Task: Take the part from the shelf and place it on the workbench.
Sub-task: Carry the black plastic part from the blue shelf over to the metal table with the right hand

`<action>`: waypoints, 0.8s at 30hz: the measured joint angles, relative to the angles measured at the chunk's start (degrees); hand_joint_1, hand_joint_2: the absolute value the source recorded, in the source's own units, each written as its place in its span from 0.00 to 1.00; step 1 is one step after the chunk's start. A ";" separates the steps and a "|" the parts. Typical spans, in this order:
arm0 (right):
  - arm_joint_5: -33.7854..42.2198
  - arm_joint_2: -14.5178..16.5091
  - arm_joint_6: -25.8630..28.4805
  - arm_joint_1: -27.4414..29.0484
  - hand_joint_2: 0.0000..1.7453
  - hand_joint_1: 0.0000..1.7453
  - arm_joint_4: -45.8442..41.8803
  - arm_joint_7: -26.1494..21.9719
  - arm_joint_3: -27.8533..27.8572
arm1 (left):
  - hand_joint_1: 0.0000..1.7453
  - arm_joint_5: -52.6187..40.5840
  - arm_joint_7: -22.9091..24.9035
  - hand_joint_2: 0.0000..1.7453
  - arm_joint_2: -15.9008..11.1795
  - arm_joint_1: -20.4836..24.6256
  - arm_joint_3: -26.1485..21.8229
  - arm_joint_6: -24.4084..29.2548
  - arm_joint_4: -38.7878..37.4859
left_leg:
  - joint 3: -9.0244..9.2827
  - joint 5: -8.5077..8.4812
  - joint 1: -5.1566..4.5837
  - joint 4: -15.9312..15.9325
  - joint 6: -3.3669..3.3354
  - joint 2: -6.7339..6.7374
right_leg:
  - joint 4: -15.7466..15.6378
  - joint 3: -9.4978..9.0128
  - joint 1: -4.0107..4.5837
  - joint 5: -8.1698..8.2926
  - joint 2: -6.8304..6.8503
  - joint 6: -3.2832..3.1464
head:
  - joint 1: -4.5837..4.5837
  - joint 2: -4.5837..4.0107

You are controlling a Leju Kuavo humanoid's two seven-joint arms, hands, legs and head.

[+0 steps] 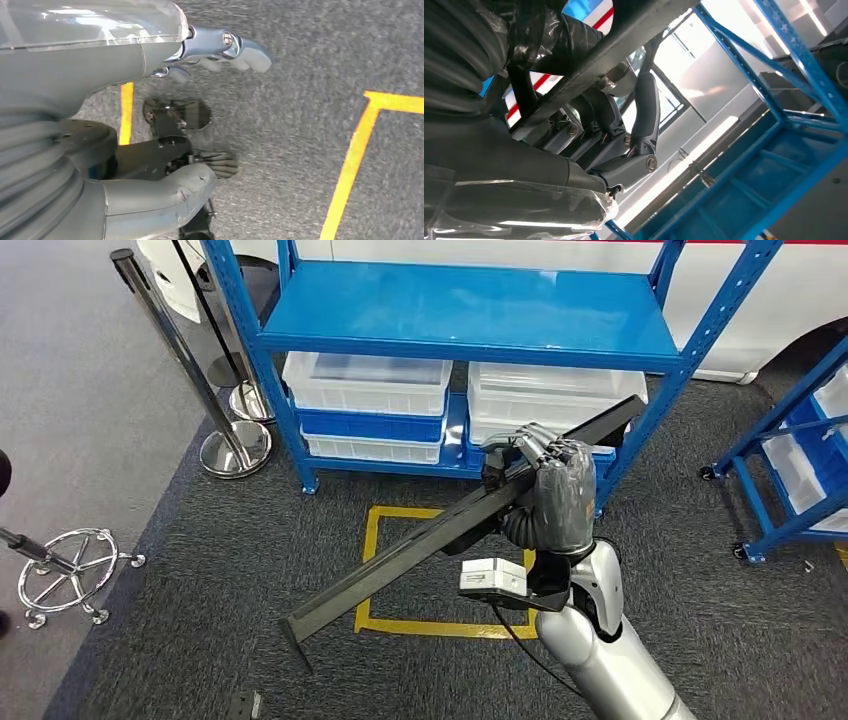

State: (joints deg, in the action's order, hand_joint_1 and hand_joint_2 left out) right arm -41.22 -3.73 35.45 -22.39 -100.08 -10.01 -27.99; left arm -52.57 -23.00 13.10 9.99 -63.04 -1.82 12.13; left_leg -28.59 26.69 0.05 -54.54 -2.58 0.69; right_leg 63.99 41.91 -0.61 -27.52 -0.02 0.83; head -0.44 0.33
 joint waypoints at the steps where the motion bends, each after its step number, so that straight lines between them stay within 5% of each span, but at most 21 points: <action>1: 0.07 -0.06 0.01 -0.04 1.00 1.00 0.04 -0.02 0.11 | 0.00 0.39 -0.14 1.00 0.03 0.00 -0.16 -0.02 0.00 | -1.10 -0.69 -0.05 -0.31 -0.13 0.03 | 3.53 0.47 -0.09 -2.75 0.01 0.15 | 0.01 0.00; 2: 0.25 -0.17 -0.01 -0.05 1.00 1.00 0.10 -0.03 0.23 | 0.00 0.70 -0.29 1.00 0.08 -0.01 -0.33 -0.09 0.00 | -2.29 -1.29 -0.08 -0.75 -0.09 0.05 | 7.03 0.70 -0.14 -4.10 0.01 0.32 | 0.01 0.00; 4: 0.85 -0.43 -0.05 -0.06 1.00 1.00 0.17 -0.05 0.45 | 0.00 1.21 -0.63 1.00 0.20 0.01 -0.69 -0.35 0.00 | -4.91 -2.39 -0.05 -1.97 0.03 0.10 | 10.90 -0.25 -0.27 -2.43 0.02 0.64 | 0.01 0.00; 6: 1.44 -0.67 -0.14 -0.12 1.00 1.00 0.19 -0.16 0.67 | 0.00 1.48 -0.93 1.00 0.37 0.05 -0.95 -0.54 0.00 | -7.48 -3.28 0.05 -3.46 0.39 0.12 | 7.80 -4.44 -0.53 0.07 0.04 0.84 | 0.00 0.00; 9: 1.76 -0.85 -0.25 -0.27 1.00 1.00 0.11 -0.46 0.88 | 0.00 1.58 -1.10 1.00 0.58 0.10 -1.15 -0.56 0.00 | -9.56 -4.49 -0.14 -4.97 1.25 -0.01 | -2.35 -11.75 -0.32 -3.27 -0.05 0.22 | -0.02 0.00; 13: 1.86 -1.09 -0.08 -0.15 1.00 1.00 0.09 -0.69 1.04 | 0.00 1.42 -1.08 1.00 0.69 0.00 -1.34 -0.57 0.00 | -10.24 -5.59 -0.07 -4.86 2.29 -0.17 | -4.00 -11.46 -0.17 -2.67 -0.04 -1.31 | -0.02 0.00; 15: 1.89 -1.27 0.22 -0.02 1.00 1.00 0.08 -0.81 1.11 | 0.00 1.15 -0.98 1.00 0.69 -0.14 -1.35 -0.56 0.00 | -11.42 -1.63 0.16 -7.43 2.97 -0.31 | -4.23 -9.96 -0.39 -1.11 0.15 -2.22 | -0.01 0.00; 17: 2.00 -1.38 0.64 0.17 1.00 1.00 0.06 -1.04 1.26 | 0.00 0.98 -0.91 1.00 0.66 -0.09 -1.35 -0.56 0.00 | -12.74 4.87 0.40 -13.75 3.56 -0.32 | -4.20 -7.96 -0.41 0.57 0.20 -2.65 | -0.04 0.00; 18: 2.07 -1.41 0.81 0.30 1.00 1.00 0.06 -1.17 1.35 | 0.00 0.96 -0.91 1.00 0.64 -0.03 -1.35 -0.55 0.00 | -13.08 6.69 0.48 -17.26 3.74 -0.32 | -4.13 -6.92 -0.39 1.36 0.21 -2.66 | -0.04 0.00; 19: 2.13 -1.44 0.96 0.45 1.00 1.00 0.06 -1.31 1.43 | 0.00 0.94 -0.90 1.00 0.61 0.03 -1.35 -0.55 0.00 | -12.94 6.97 0.52 -20.10 3.83 -0.32 | -4.01 -5.81 -0.36 2.18 0.22 -2.62 | -0.04 0.00; 21: 2.16 -1.50 1.11 0.69 1.00 1.00 0.05 -1.46 1.51 | 0.00 0.94 -0.86 1.00 0.56 0.10 -1.35 -0.54 0.00 | -10.51 3.92 0.53 -21.06 3.64 -0.35 | -3.77 -3.63 -0.31 3.74 0.22 -2.46 | -0.04 0.00; 22: 2.16 -1.54 1.15 0.75 1.00 1.00 0.00 -1.50 1.55 | 0.00 0.94 -0.85 1.00 0.54 0.16 -1.35 -0.54 0.01 | -7.82 2.45 0.50 -18.61 3.31 -0.39 | -3.69 -2.67 -0.28 4.52 0.20 -2.33 | -0.05 0.00; 24: 2.13 -1.60 1.29 0.79 1.00 1.00 -0.30 -1.63 1.65 | 0.00 0.95 -0.88 1.00 0.36 0.36 -1.35 -0.52 0.02 | -0.39 3.25 0.22 -9.31 2.44 -0.53 | -3.66 -1.54 -0.15 5.92 0.17 -1.92 | -0.04 0.00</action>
State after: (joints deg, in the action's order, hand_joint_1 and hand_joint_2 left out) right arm -39.09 -5.33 36.74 -21.60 -100.37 -11.64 -26.34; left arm -51.62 -23.88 13.46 10.34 -64.39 -2.34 12.15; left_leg -28.98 29.94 0.27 -63.85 -0.14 0.16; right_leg 60.33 40.37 -0.76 -21.60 0.15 -1.08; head -0.48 0.33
